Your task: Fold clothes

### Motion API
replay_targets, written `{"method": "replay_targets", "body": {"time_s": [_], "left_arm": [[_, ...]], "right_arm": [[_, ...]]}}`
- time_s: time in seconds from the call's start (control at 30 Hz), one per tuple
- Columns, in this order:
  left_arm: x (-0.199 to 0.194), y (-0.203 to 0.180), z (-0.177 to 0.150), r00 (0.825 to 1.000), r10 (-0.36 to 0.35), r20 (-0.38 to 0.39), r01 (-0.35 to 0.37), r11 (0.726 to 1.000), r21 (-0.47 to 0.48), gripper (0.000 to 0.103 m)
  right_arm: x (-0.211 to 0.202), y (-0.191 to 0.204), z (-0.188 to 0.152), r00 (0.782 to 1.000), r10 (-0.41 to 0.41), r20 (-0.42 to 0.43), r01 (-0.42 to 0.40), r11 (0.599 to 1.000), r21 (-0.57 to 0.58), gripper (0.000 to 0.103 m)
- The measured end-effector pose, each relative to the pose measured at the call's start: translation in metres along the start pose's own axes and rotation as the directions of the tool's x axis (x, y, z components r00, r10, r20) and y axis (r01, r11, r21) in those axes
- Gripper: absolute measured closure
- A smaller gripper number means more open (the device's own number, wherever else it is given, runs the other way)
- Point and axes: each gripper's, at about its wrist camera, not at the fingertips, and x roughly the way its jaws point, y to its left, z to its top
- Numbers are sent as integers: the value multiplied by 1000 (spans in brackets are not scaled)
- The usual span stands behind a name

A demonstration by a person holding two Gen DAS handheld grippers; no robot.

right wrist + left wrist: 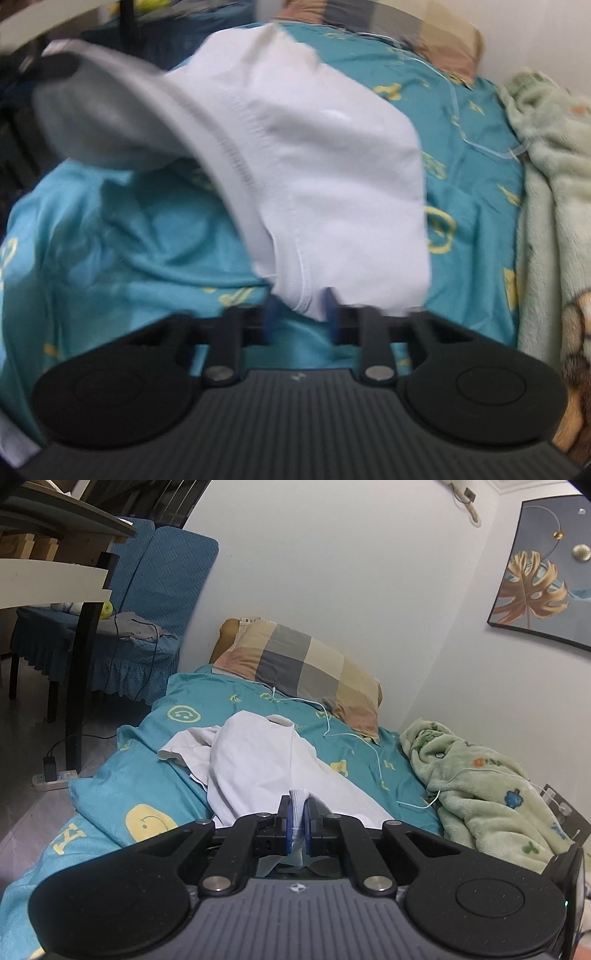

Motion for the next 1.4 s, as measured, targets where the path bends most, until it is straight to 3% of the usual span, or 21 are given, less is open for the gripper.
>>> {"method": "replay_targets", "body": {"time_s": [0.07,0.13,0.23,0.33,0.4,0.63,0.8,0.93,1.0,1.1,1.23,1.4], "left_arm": [[2,0,-1,1000,-2,-9,2,1000,2,96],[6,0,-3,999,-4,-35,5,1000,8,96],[13,-2,-11,997,3,-73,0,999,39,95],[20,-5,-18,994,12,-108,-4,997,76,94],[25,-7,-23,992,21,-127,-7,994,108,88],[31,-21,-41,979,28,-202,17,975,220,50],[31,-31,-55,959,20,-283,62,959,278,45],[23,-51,-64,960,-20,-279,130,916,379,25],[23,-62,-70,957,-25,-289,154,887,434,25],[33,-71,-83,945,27,-325,149,852,502,25],[50,-69,-93,938,142,-317,63,828,557,28],[60,-60,-97,923,227,-309,-9,818,576,33]], "right_arm": [[-9,-17,4,999,35,39,-39,993,108,93],[-24,-32,10,987,105,119,-128,968,215,94],[-47,-48,19,963,107,247,-178,941,289,94],[-60,-64,25,941,115,319,-232,905,357,94],[-63,-71,25,933,120,339,-253,888,383,95],[-64,-84,23,917,155,368,-315,849,425,95],[-66,-92,23,911,162,378,-331,835,440,95],[-64,-95,23,911,169,377,-340,825,452,95],[-65,-96,23,908,172,383,-347,819,457,95],[-68,-99,23,899,179,401,-368,805,465,95],[-73,-100,24,889,187,419,-384,802,458,95],[-76,-105,23,882,178,436,-394,788,474,95]]}}
